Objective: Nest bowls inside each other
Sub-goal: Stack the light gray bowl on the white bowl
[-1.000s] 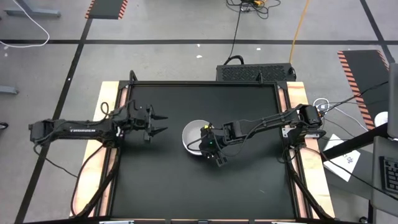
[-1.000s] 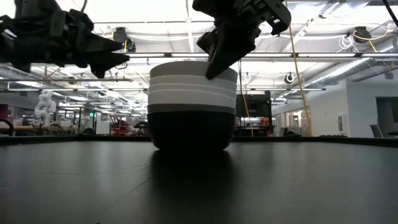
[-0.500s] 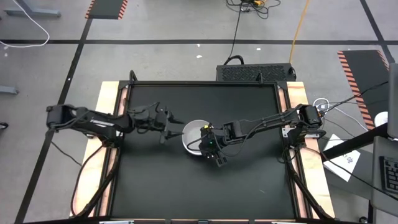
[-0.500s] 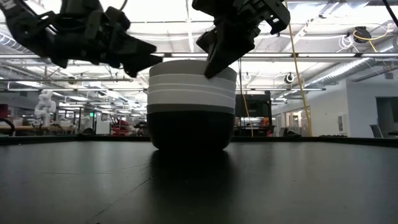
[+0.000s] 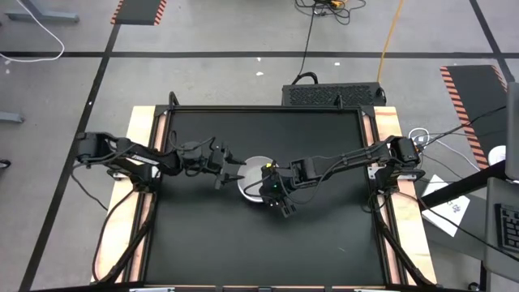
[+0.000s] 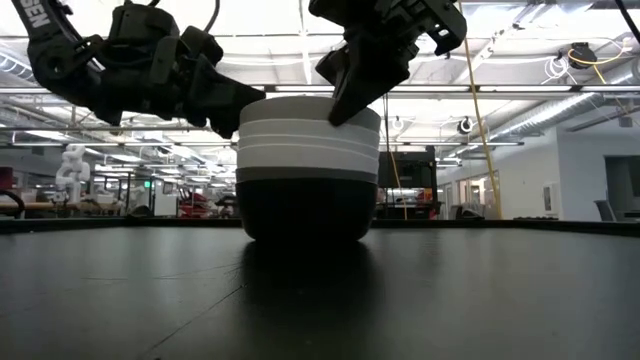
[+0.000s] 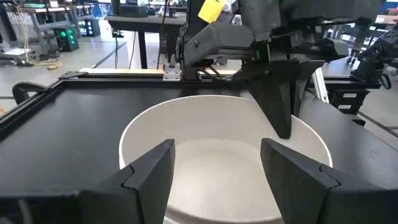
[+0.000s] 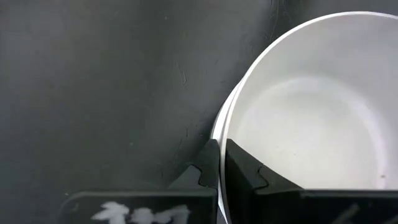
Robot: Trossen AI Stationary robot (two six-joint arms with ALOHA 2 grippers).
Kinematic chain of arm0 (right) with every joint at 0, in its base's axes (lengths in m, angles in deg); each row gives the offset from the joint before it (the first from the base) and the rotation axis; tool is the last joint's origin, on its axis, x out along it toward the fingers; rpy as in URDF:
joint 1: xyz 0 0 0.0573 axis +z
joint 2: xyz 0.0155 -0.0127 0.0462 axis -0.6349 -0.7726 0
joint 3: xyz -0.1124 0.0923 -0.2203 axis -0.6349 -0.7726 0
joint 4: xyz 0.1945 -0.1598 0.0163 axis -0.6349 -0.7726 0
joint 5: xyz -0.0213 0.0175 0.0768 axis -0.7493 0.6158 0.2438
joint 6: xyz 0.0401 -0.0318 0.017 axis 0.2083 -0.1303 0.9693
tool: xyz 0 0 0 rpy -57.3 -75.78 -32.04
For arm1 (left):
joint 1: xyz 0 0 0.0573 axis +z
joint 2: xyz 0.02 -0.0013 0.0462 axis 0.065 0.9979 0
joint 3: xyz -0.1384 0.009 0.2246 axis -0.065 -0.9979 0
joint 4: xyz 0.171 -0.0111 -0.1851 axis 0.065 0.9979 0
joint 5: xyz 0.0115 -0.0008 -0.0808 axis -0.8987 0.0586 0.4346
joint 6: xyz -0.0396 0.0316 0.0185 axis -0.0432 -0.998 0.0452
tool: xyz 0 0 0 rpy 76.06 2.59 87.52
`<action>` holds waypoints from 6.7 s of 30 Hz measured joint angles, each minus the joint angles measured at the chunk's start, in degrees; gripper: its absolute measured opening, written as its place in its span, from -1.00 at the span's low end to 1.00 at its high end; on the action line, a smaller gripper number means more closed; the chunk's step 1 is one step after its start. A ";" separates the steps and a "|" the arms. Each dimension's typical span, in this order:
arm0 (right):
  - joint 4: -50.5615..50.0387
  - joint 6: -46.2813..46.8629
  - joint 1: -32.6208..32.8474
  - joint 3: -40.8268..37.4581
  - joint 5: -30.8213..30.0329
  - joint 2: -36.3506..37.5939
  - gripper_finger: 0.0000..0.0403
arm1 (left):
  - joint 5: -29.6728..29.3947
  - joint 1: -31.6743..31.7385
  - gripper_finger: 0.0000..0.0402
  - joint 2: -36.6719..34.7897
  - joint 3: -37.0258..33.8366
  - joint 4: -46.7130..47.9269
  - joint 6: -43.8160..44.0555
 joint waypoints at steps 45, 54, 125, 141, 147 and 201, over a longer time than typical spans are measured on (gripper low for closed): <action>10.94 3.33 -0.69 -5.99 2.90 0.33 -1.00 | -3.28 -2.74 0.19 7.77 0.04 -4.22 0.45; 13.25 2.78 -0.71 -6.19 2.94 0.39 -0.92 | -3.06 -1.91 0.19 7.73 0.02 -3.30 0.76; 34.05 5.34 -6.04 -29.99 0.12 21.94 -1.00 | -3.10 -2.12 0.19 7.82 -0.04 -2.85 1.60; 34.24 9.13 -6.40 -32.06 0.42 21.56 -1.00 | -3.08 -2.12 0.19 7.75 0.00 -3.45 1.25; 37.22 9.52 -6.65 -33.73 1.68 21.51 -1.00 | -3.07 -2.12 0.19 7.68 0.09 -3.80 1.21; 43.58 11.57 -6.74 -35.82 3.07 21.35 -1.00 | -2.38 -2.12 0.19 3.68 -0.04 -1.36 0.90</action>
